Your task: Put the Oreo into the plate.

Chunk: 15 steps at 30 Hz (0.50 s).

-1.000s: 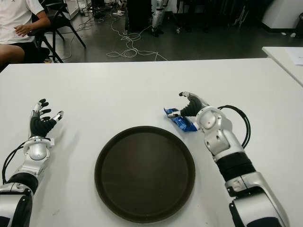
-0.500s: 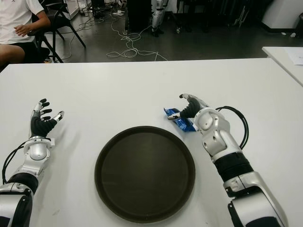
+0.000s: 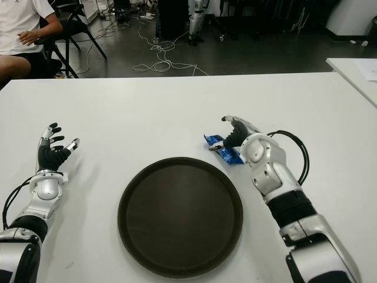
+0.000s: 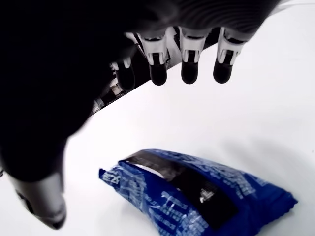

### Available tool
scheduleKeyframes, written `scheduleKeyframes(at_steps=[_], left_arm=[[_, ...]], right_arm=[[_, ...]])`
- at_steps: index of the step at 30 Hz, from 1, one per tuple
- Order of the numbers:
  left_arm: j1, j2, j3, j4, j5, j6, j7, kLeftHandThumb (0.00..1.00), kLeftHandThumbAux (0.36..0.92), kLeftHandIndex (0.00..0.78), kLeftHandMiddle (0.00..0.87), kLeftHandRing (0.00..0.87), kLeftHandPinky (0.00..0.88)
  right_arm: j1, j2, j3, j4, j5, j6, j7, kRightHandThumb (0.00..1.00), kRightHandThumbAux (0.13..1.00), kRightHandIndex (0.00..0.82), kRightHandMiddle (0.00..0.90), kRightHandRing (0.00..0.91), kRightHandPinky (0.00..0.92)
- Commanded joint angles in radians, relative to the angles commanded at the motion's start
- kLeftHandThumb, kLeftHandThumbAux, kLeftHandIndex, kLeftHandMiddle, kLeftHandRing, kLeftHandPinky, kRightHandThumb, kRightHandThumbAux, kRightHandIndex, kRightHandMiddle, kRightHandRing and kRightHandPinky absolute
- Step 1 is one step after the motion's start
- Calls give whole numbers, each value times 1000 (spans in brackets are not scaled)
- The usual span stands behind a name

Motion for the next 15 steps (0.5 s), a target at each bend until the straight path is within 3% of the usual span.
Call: scheduleKeyframes(at_steps=[7,11,15], left_arm=[[-3,1,4,3,-6,8,-7,228,696,110,176,212,263],[-3,3,-3,3,3,11,3,225,712,108,180,210,245],[2,8,-23,-3,31,9,37,211,717,105,185,211,251]], right_arm=[[20,-14,16,-49,-21,20,28,0,684,0,0,0,0],[-4,-8,24,47,-22,-30,5,0,678,0,0,0,0],[-4,-16,37,24,-40,-7,30,0,664,0,0,0,0]])
